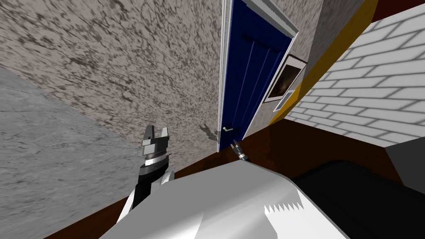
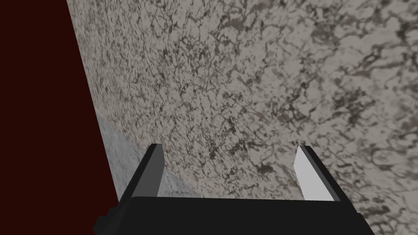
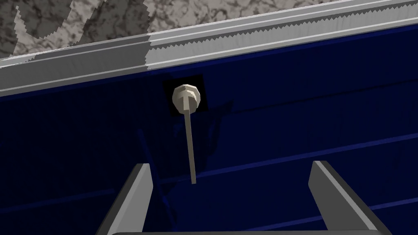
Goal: Pull the door open
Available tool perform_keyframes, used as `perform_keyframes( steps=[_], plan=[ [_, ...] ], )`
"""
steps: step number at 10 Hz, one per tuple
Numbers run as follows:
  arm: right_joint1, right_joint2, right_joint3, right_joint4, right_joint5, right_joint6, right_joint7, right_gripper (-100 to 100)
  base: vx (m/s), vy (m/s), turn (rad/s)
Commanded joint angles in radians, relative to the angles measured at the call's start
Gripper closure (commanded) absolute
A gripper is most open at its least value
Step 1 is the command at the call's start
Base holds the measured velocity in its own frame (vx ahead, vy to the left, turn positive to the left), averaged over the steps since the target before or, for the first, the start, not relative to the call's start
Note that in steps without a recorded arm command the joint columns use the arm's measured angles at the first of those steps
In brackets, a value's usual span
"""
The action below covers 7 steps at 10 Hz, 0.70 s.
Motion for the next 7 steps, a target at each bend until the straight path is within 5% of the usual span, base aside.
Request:
perform_keyframes(
  steps=[1,7],
  plan=[
    [-0.011,-0.003,0.004,0.03,-0.002,-0.013,-0.007,-100,0.046,-0.044,0.038],
    [-0.045,-0.049,0.031,0.161,-0.031,-0.054,-0.053,-100,0.057,-0.062,0.1]
  ],
)
